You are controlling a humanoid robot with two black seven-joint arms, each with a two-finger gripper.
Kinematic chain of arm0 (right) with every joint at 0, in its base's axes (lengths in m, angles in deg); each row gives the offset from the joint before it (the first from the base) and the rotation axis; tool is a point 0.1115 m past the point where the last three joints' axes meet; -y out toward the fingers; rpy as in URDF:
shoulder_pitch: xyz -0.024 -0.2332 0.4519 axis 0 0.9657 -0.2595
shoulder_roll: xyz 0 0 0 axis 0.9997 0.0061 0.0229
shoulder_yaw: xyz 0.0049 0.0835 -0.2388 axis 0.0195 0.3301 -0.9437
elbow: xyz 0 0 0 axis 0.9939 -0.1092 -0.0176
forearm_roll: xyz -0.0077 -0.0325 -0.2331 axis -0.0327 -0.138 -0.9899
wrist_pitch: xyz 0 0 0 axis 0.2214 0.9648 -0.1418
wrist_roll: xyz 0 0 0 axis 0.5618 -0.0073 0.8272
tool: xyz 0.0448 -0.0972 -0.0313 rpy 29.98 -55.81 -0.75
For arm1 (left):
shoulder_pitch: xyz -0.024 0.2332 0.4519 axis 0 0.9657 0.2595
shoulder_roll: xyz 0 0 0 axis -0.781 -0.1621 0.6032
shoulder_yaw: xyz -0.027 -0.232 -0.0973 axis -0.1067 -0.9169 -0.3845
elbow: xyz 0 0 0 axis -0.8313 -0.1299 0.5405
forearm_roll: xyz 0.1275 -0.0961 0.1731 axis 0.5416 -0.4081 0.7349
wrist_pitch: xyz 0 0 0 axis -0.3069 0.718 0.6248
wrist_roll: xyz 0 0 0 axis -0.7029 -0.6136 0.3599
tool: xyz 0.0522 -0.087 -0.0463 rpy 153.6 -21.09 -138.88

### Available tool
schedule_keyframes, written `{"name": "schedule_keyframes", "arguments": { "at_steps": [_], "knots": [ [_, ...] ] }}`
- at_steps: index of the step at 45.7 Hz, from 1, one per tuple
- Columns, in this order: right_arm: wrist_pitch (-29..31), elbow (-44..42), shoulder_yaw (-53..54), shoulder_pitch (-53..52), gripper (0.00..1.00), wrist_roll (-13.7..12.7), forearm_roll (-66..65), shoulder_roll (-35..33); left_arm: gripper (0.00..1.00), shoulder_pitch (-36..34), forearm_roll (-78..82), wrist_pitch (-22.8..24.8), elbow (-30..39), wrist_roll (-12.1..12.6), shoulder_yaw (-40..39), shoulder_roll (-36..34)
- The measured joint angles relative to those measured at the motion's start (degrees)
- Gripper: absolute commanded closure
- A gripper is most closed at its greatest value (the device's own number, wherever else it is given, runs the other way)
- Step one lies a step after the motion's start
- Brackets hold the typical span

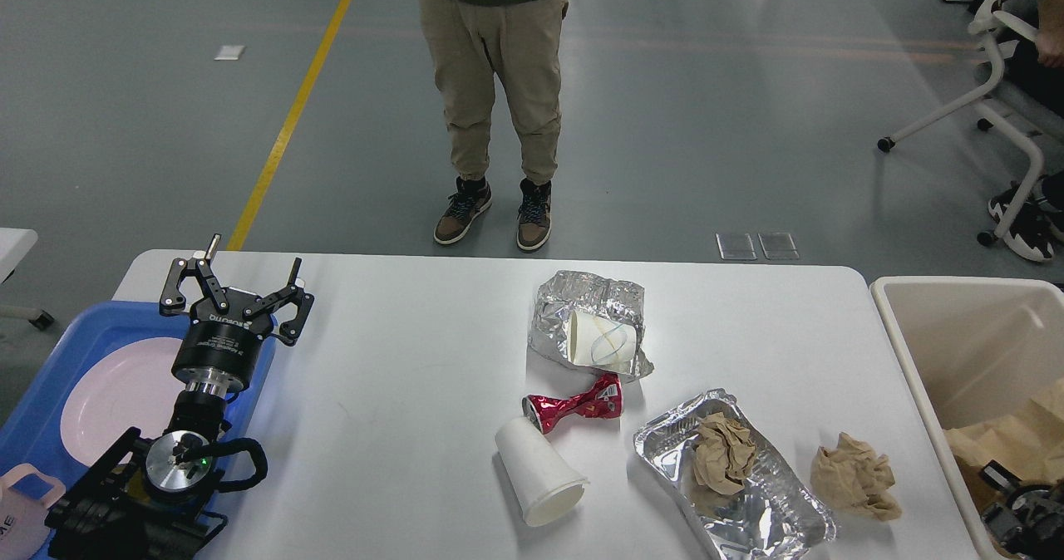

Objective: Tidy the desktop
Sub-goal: 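Open the right gripper inside the bin and raise it out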

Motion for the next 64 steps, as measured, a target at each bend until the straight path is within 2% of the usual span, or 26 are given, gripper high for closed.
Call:
{"name": "schedule_keyframes", "arguments": {
  "at_steps": [2, 3, 9, 10, 20, 37, 43, 53, 64],
  "knots": [
    [0.0, 0.1, 0.0, 0.0, 1.0, 0.0, 0.1, 0.0, 0.04, 0.0, 0.0, 0.0, 0.0, 0.0, 0.0, 0.0],
    [0.0, 0.1, 0.0, 0.0, 0.91, 0.0, 0.2, 0.0, 0.04, 0.0, 0.0, 0.0, 0.0, 0.0, 0.0, 0.0],
    [-0.8, 0.2, 0.0, 0.1, 0.07, 0.3, 0.3, 0.0, 0.04, 0.0, 0.0, 0.0, 0.0, 0.0, 0.0, 0.0],
    [-1.3, 0.2, -0.1, 0.1, 0.0, 0.4, 0.3, 0.0, 0.04, 0.0, 0.0, 0.0, 0.0, 0.0, 0.0, 0.0],
    [-4.9, 0.3, -0.2, 0.1, 0.0, 0.6, 0.3, -0.1, 0.04, 0.0, 0.0, 0.0, 0.0, 0.0, 0.0, 0.0],
    [-5.0, 1.0, -0.2, -0.4, 0.0, 0.5, 0.3, -0.7, 0.04, 0.0, 0.0, 0.0, 0.0, 0.0, 0.0, 0.0],
    [-3.7, 3.6, -1.1, -2.6, 0.0, 0.0, -0.1, -1.8, 0.04, 0.0, 0.0, 0.0, 0.0, 0.0, 0.0, 0.0],
    [6.8, 16.5, -8.7, -16.1, 0.0, -2.1, -1.6, -11.2, 0.04, 0.0, 0.0, 0.0, 0.0, 0.1, 0.0, 0.0],
    [15.4, 41.6, -27.3, -44.1, 0.0, -2.7, -1.7, -17.7, 0.04, 0.0, 0.0, 0.0, 0.0, 0.1, 0.0, 0.0]
  ]
}}
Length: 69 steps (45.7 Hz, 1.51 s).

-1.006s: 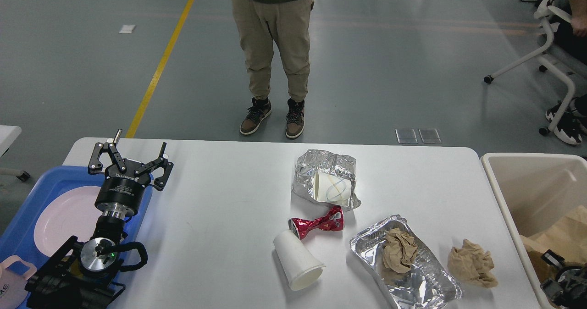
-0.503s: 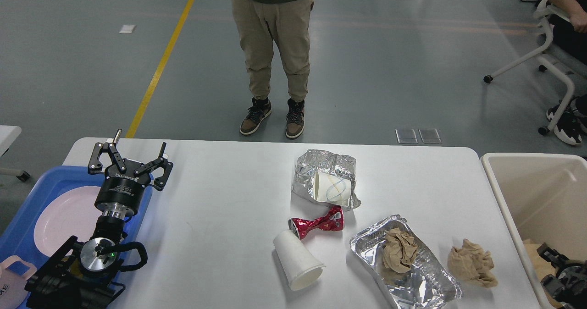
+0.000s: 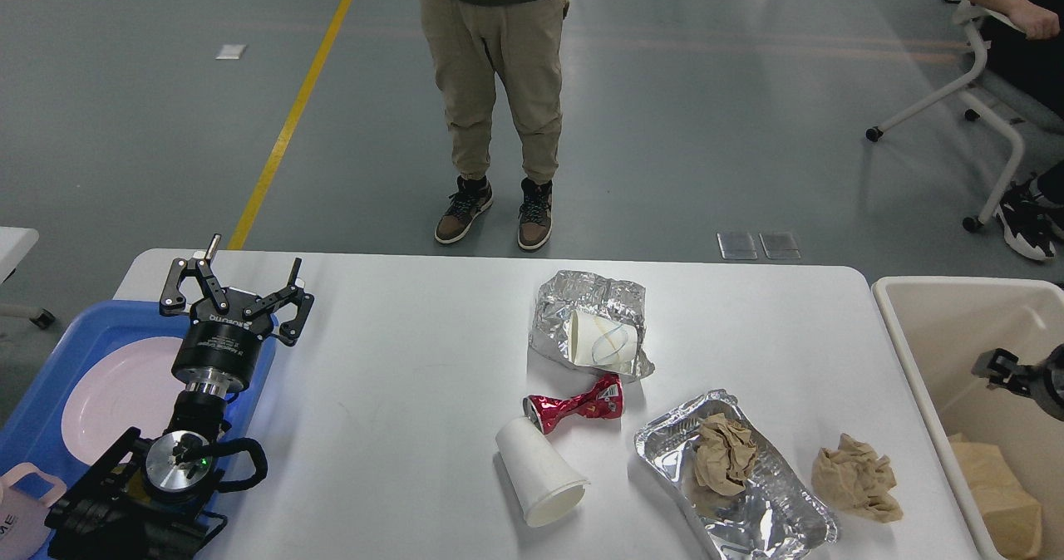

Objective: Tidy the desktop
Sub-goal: 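Open the right gripper inside the bin and raise it out, then move the right gripper over to the plastic bag with white cup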

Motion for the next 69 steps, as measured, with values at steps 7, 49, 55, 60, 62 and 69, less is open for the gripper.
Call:
{"name": "schedule_keyframes", "arguments": {
  "at_steps": [7, 49, 55, 60, 62, 69],
  "knots": [
    [7.2, 14.3, -10.7, -20.4, 0.0, 0.0, 0.4, 1.4, 0.04, 0.0, 0.0, 0.0, 0.0, 0.0, 0.0, 0.0],
    [26.4, 50.7, -11.2, -66.6, 0.0, 0.3, 5.5, 17.2, 0.04, 0.0, 0.0, 0.0, 0.0, -0.1, 0.0, 0.0],
    [26.2, 50.6, -11.3, -66.6, 0.0, 0.3, 5.5, 16.4, 0.04, 0.0, 0.0, 0.0, 0.0, 0.0, 0.0, 0.1],
    [26.4, 50.5, -11.3, -66.1, 0.0, 0.3, 5.5, 15.8, 0.04, 0.0, 0.0, 0.0, 0.0, 0.0, 0.0, 0.1],
    [26.4, 50.4, -11.3, -65.9, 0.0, 0.3, 5.5, 15.8, 0.04, 0.0, 0.0, 0.0, 0.1, 0.0, 0.0, 0.1],
    [25.5, 49.7, -10.8, -64.2, 0.0, 0.3, 5.5, 16.0, 0.04, 0.0, 0.0, 0.0, 0.1, 0.0, 0.0, 0.1]
  ]
}}
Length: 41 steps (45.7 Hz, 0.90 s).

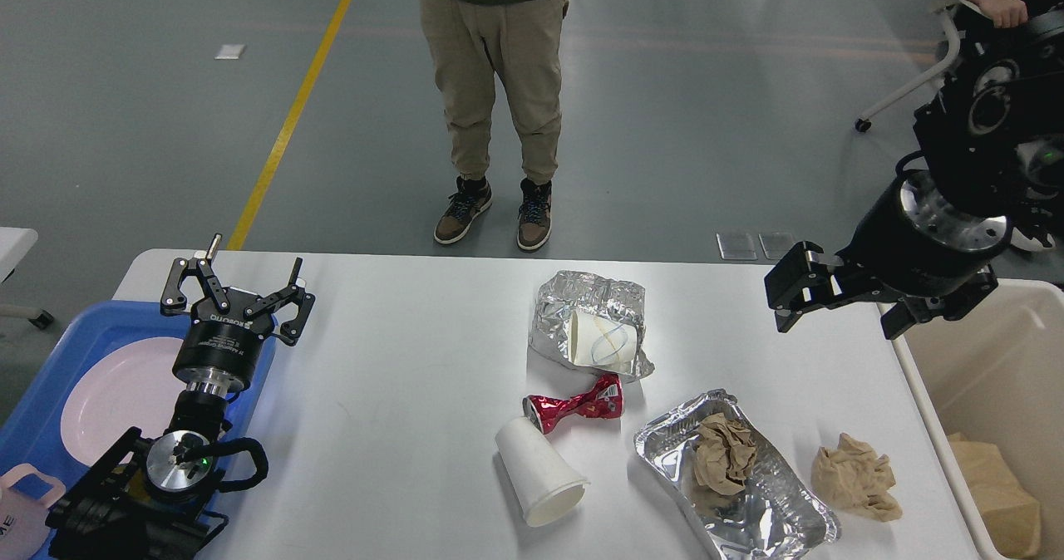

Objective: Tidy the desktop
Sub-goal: 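Move the right gripper over to the plastic bag with white cup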

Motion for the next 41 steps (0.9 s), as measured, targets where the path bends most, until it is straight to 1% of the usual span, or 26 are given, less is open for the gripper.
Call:
{"name": "schedule_keyframes", "arguments": {
  "at_steps": [3, 5, 13, 16, 22, 26, 29, 36, 41],
  "knots": [
    [-1.9, -1.4, 1.0, 2.2, 0.0, 0.1, 0.1, 0.3, 0.04, 0.0, 0.0, 0.0, 0.0, 0.0, 0.0, 0.0],
    [-4.3, -2.2, 1.8, 4.0, 0.0, 0.1, 0.1, 0.5, 0.04, 0.0, 0.0, 0.0, 0.0, 0.0, 0.0, 0.0],
    [-18.6, -6.4, 3.7, 14.8, 0.0, 0.1, 0.1, 3.2, 0.04, 0.0, 0.0, 0.0, 0.0, 0.0, 0.0, 0.0],
    [-21.7, -9.6, 4.7, 19.5, 0.0, 0.2, -0.1, 4.2, 0.04, 0.0, 0.0, 0.0, 0.0, 0.0, 0.0, 0.0],
    [-23.3, -18.2, 7.5, 29.2, 0.0, 0.5, -1.3, 6.5, 0.04, 0.0, 0.0, 0.0, 0.0, 0.0, 0.0, 0.0],
    [-23.7, -26.3, 8.9, 36.6, 0.0, 0.8, -3.6, 9.1, 0.04, 0.0, 0.0, 0.0, 0.0, 0.0, 0.0, 0.0],
    [-23.8, -32.5, 10.4, 41.4, 0.0, 1.5, -5.0, 10.5, 0.04, 0.0, 0.0, 0.0, 0.0, 0.0, 0.0, 0.0],
    [-23.6, -46.5, 14.8, 50.9, 0.0, 4.7, -5.7, 14.1, 0.04, 0.0, 0.0, 0.0, 0.0, 0.0, 0.0, 0.0],
    [-23.6, -53.8, 16.4, 55.5, 0.0, 5.3, -5.7, 18.1, 0.04, 0.0, 0.0, 0.0, 0.0, 0.0, 0.0, 0.0]
  ]
}}
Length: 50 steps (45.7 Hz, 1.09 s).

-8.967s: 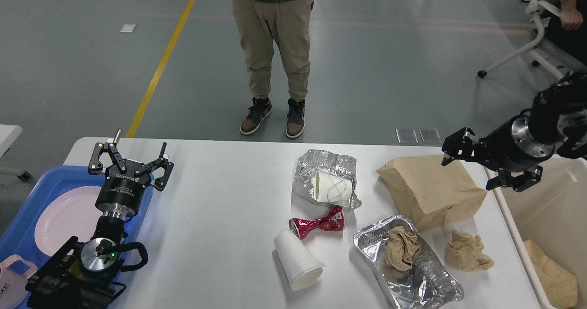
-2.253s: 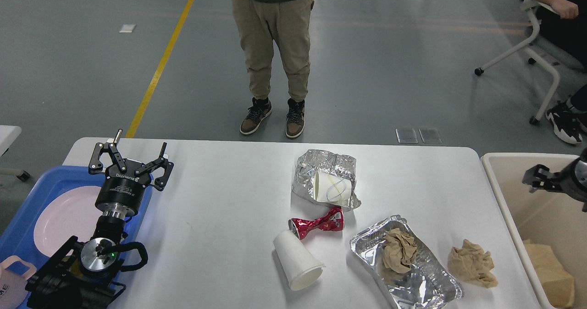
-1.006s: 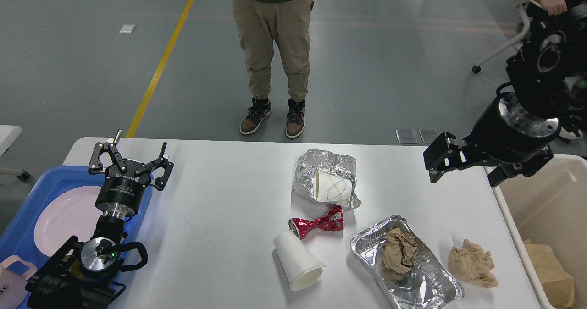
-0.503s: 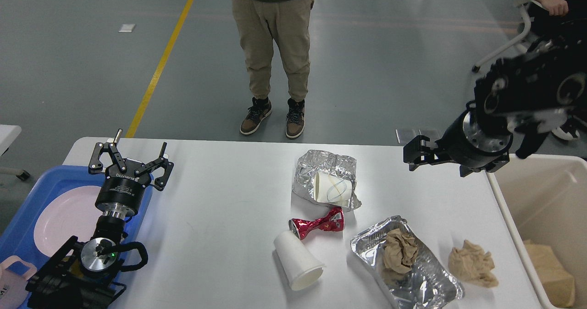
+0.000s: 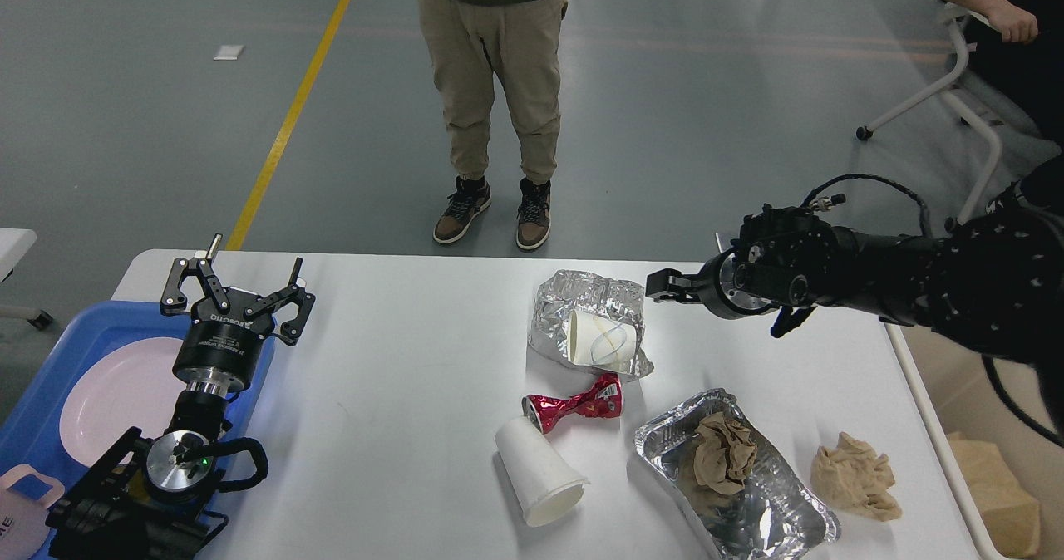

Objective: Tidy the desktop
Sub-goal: 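Move the right gripper over to the plastic bag with white cup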

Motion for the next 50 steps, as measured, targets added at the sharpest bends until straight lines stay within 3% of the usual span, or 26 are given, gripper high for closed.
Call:
{"name": "schedule_keyframes", "arguments": {
  "at_steps": [17, 31, 36, 42, 50],
  "knots": [
    [-0.5, -23.5, 0.0, 16.4, 0.01, 0.1, -0.4, 10.3, 0.04, 0.0, 0.0, 0.0, 0.0, 0.0, 0.1, 0.0],
    [-4.1, -25.1, -0.2, 20.4, 0.01, -0.2, -2.6, 11.0, 0.04, 0.0, 0.0, 0.0, 0.0, 0.0, 0.1, 0.0],
    [-5.0, -25.1, -0.2, 21.2, 0.12, -0.3, -3.0, 11.0, 0.04, 0.0, 0.0, 0.0, 0.0, 0.0, 0.1, 0.0],
    [-5.3, -25.1, 0.0, 21.6, 0.14, -0.4, -3.1, 11.2, 0.04, 0.0, 0.0, 0.0, 0.0, 0.0, 0.1, 0.0],
    [-5.4, -25.1, 0.1, 21.7, 0.23, -0.5, -3.0, 11.3, 0.04, 0.0, 0.0, 0.0, 0.0, 0.0, 0.1, 0.0]
  ]
}}
